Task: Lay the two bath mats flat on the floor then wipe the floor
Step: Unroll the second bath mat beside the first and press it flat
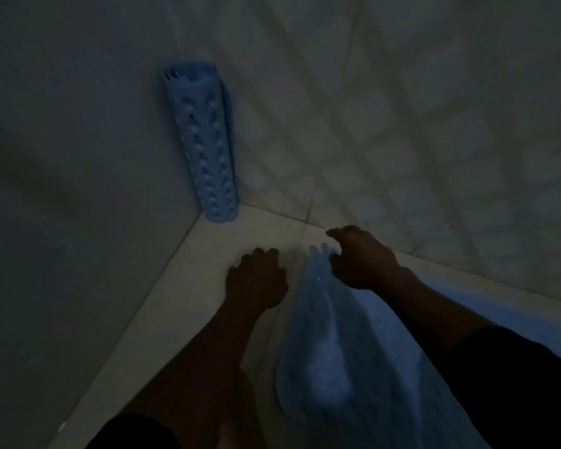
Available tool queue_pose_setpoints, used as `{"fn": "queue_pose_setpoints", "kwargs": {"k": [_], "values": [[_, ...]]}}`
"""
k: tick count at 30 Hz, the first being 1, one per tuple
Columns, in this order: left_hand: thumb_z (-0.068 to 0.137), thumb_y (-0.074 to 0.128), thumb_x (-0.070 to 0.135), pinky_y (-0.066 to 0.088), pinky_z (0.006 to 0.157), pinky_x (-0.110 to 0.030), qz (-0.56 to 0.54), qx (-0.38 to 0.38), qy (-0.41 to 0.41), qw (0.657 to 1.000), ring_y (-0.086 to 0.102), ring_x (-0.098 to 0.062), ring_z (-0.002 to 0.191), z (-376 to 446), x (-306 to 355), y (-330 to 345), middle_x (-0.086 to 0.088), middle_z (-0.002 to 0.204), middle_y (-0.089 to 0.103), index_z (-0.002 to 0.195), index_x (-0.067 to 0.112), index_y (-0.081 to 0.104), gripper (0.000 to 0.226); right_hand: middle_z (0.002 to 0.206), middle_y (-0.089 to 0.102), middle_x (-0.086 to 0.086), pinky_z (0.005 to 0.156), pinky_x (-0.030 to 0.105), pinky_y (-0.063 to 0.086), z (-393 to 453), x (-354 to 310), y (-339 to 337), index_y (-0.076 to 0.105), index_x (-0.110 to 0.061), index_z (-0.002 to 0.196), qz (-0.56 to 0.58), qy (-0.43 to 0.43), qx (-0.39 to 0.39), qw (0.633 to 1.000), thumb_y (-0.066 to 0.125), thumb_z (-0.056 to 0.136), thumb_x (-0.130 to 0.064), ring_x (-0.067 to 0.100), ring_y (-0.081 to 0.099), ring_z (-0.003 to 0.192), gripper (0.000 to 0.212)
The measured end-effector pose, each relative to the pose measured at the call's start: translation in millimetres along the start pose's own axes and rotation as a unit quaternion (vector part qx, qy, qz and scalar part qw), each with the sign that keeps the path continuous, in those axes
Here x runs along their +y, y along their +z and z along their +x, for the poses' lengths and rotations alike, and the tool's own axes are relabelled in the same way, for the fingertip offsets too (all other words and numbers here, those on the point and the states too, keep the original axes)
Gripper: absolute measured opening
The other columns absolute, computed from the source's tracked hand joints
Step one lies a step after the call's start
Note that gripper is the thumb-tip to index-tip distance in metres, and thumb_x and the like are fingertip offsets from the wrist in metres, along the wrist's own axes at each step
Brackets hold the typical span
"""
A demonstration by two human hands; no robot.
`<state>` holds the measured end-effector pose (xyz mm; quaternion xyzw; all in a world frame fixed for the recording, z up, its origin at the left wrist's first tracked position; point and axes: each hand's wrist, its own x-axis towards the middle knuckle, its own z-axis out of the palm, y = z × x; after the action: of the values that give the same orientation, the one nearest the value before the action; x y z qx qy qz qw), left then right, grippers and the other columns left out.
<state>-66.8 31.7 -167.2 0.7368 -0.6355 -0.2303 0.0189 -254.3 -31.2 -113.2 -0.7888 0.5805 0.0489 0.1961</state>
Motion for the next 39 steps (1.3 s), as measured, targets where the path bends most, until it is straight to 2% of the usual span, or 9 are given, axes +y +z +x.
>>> {"fn": "queue_pose_setpoints", "kwargs": {"k": [5, 11, 18, 22, 26, 28, 31, 34, 39], "values": [[0.103, 0.044, 0.043, 0.033, 0.115, -0.041, -0.045, 0.057, -0.051, 0.996, 0.035, -0.025, 0.143, 8.7, -34.4, -47.5, -0.007, 0.157, 0.035, 0.155, 0.020, 0.029, 0.059, 0.150, 0.038, 0.012, 0.106, 0.044, 0.041, 26.3, -33.6, -49.5, 0.033, -0.021, 0.150, 0.010, -0.032, 0.033, 0.999, 0.054, 0.094, -0.031, 0.032, 0.040, 0.135, 0.060], [0.091, 0.063, 0.025, 0.052, 0.089, -0.038, -0.136, 0.227, -0.044, 0.963, 0.064, -0.039, 0.111, 25.8, -54.5, -91.6, -0.025, 0.121, 0.063, 0.135, -0.004, 0.053, 0.054, 0.146, 0.043, 0.017, 0.106, 0.034, 0.037, 70.7, -74.5, -84.2, 0.030, -0.016, 0.152, 0.056, -0.072, 0.044, 0.995, 0.057, 0.095, -0.027, 0.032, 0.042, 0.134, 0.064], [0.094, 0.065, 0.018, 0.040, 0.104, -0.034, -0.287, 0.314, -0.097, 0.900, 0.047, -0.032, 0.132, 75.1, -57.7, -159.3, -0.018, 0.145, 0.047, 0.149, 0.002, 0.032, 0.067, 0.148, 0.044, 0.015, 0.106, 0.027, 0.036, 144.5, -134.7, -86.9, 0.026, -0.009, 0.152, 0.196, -0.096, 0.066, 0.974, 0.066, 0.090, -0.021, 0.028, 0.044, 0.135, 0.075], [0.094, 0.067, 0.027, 0.043, 0.091, -0.028, -0.392, 0.372, -0.057, 0.840, 0.051, -0.010, 0.112, 103.4, -54.6, -180.5, 0.007, 0.123, 0.049, 0.144, 0.009, 0.038, 0.061, 0.144, 0.048, 0.016, 0.099, 0.029, 0.042, 171.9, -154.6, -75.9, 0.030, -0.003, 0.147, 0.242, -0.113, 0.068, 0.961, 0.071, 0.086, -0.017, 0.030, 0.049, 0.129, 0.075], [0.092, 0.071, 0.036, 0.052, 0.094, -0.030, -0.429, 0.382, 0.005, 0.818, 0.060, -0.009, 0.111, 121.7, -60.5, -183.7, 0.008, 0.129, 0.057, 0.140, 0.015, 0.045, 0.059, 0.138, 0.053, 0.013, 0.086, 0.022, 0.040, 193.2, -163.1, -55.3, 0.037, -0.007, 0.141, 0.295, -0.126, 0.078, 0.944, 0.073, 0.084, -0.017, 0.029, 0.054, 0.123, 0.068], [0.090, 0.073, 0.037, 0.054, 0.094, -0.024, -0.431, 0.376, 0.031, 0.820, 0.062, -0.006, 0.114, 125.8, -62.8, -184.1, 0.005, 0.132, 0.061, 0.141, 0.016, 0.048, 0.061, 0.135, 0.055, 0.012, 0.089, 0.026, 0.044, 200.9, -165.8, -46.7, 0.041, -0.008, 0.137, 0.320, -0.129, 0.084, 0.935, 0.075, 0.083, -0.018, 0.029, 0.056, 0.121, 0.065], [0.086, 0.078, 0.031, 0.056, 0.084, -0.016, -0.428, 0.361, 0.054, 0.827, 0.065, 0.001, 0.108, 127.4, -65.2, -187.5, 0.009, 0.120, 0.067, 0.131, 0.023, 0.057, 0.050, 0.129, 0.060, 0.012, 0.091, 0.034, 0.050, 209.2, -169.2, -38.3, 0.045, -0.009, 0.129, 0.363, -0.108, 0.097, 0.920, 0.076, 0.081, -0.019, 0.030, 0.059, 0.116, 0.057], [0.082, 0.081, 0.020, 0.054, 0.071, -0.010, -0.448, 0.334, 0.064, 0.827, 0.068, 0.008, 0.094, 129.2, -68.4, -188.3, 0.018, 0.104, 0.069, 0.115, 0.027, 0.063, 0.038, 0.126, 0.061, 0.011, 0.084, 0.031, 0.048, 211.3, -166.7, -35.9, 0.044, -0.011, 0.125, 0.386, -0.099, 0.090, 0.913, 0.078, 0.079, -0.018, 0.030, 0.060, 0.113, 0.058], [0.067, 0.092, 0.039, 0.059, 0.084, -0.027, -0.487, 0.328, 0.058, 0.808, 0.069, -0.005, 0.107, 127.7, -72.0, -183.1, 0.008, 0.124, 0.068, 0.131, 0.021, 0.056, 0.076, 0.125, 0.060, 0.009, 0.086, 0.034, 0.051, 206.1, -157.4, -38.3, 0.043, -0.011, 0.123, 0.403, -0.091, 0.067, 0.908, 0.085, 0.067, -0.009, 0.028, 0.060, 0.113, 0.070]]}}
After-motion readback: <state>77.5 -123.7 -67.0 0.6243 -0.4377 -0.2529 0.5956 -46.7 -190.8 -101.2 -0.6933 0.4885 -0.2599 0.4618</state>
